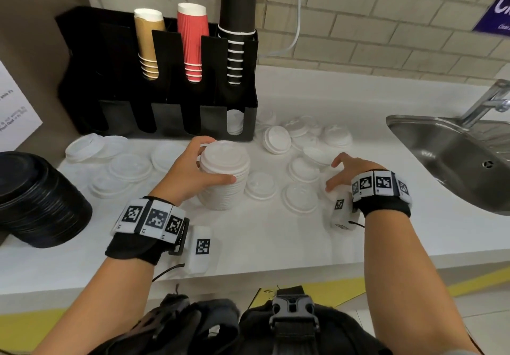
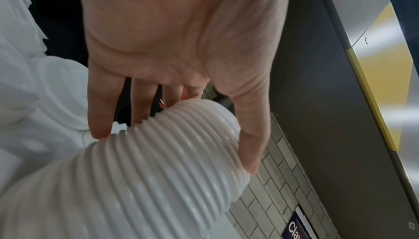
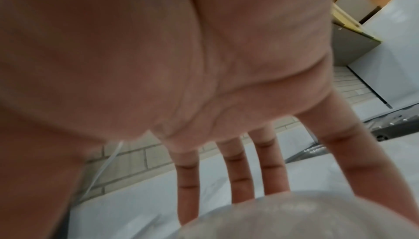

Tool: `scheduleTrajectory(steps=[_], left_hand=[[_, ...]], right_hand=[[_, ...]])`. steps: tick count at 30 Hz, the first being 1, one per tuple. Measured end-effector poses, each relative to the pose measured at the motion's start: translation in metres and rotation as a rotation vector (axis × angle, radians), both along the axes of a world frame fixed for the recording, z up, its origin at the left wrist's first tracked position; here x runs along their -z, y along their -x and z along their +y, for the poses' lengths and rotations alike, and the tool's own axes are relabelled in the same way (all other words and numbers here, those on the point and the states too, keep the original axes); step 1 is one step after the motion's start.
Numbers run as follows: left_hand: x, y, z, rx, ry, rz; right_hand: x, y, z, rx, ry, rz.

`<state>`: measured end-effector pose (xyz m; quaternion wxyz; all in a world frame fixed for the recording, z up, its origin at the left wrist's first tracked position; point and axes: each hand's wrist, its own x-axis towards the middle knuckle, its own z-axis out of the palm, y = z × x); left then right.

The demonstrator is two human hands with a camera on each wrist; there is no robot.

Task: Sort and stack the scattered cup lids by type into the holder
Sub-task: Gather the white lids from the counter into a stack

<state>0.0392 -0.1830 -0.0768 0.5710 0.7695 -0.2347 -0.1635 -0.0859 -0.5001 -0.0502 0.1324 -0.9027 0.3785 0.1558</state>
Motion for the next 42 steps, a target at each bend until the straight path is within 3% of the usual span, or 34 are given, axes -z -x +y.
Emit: scheduleTrajectory(steps=[4, 6, 9, 12, 17, 28, 42], left_hand=[[0.001, 0.0, 0.002, 0.002, -0.003, 0.009], [0.001, -0.001, 0.003, 0.009, -0.006, 0.012], [0.003, -0.001, 0.004, 0.028, -0.01, -0.001], [0.005, 0.0, 0.004, 0.02, 0.008, -0.029], [0.007, 0.0, 0.005, 0.018, 0.028, -0.029], [0.006, -0.006, 0.006, 0.058, 0.02, 0.004], [0.011, -0.008, 0.008, 0.094, 0.048, -0.041]], right_hand=[[-0.024, -0.003, 0.013, -0.003, 0.034, -0.076], [-0.037, -0.008, 0.025, -0.072, -0.092, -0.187], [-0.051, -0.019, 0.058, -0.198, -0.364, -0.506], [-0.052, -0.036, 0.095, -0.292, -0.495, -0.689], [-0.041, -0.059, 0.133, -0.431, -0.49, -0.669], [-0.043, -0.08, 0.166, -0.548, -0.375, -0.59], [-0.035, -0.078, 0.176, -0.557, -0.309, -0.608]])
